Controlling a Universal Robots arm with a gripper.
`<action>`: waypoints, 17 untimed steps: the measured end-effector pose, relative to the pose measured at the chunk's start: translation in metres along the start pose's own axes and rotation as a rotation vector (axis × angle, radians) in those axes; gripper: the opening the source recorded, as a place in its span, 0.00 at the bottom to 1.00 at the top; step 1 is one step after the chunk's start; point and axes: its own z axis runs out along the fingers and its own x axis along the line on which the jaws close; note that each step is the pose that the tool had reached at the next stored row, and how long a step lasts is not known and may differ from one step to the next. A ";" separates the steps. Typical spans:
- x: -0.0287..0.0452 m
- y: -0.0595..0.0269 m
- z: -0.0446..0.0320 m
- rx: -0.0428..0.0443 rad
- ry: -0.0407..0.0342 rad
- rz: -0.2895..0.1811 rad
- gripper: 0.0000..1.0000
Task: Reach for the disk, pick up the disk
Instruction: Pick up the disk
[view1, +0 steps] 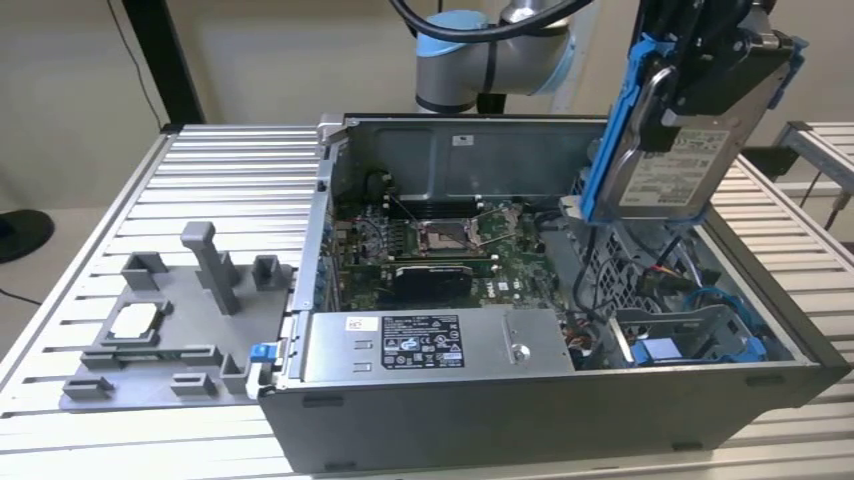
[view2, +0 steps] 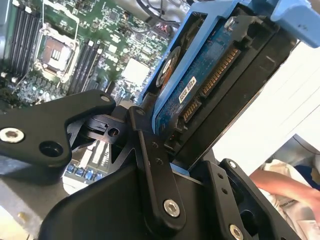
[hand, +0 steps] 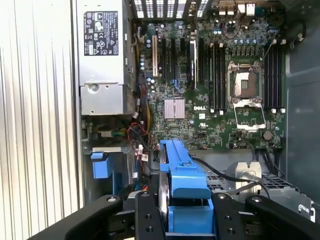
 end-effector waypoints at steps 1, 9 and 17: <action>0.0014 -0.0001 0.0000 0.0000 0.0000 0.000 0.00; 0.0116 -0.0006 0.0001 0.0000 0.0000 0.000 0.00; 0.0234 -0.0012 0.0001 0.0000 0.0001 0.000 0.00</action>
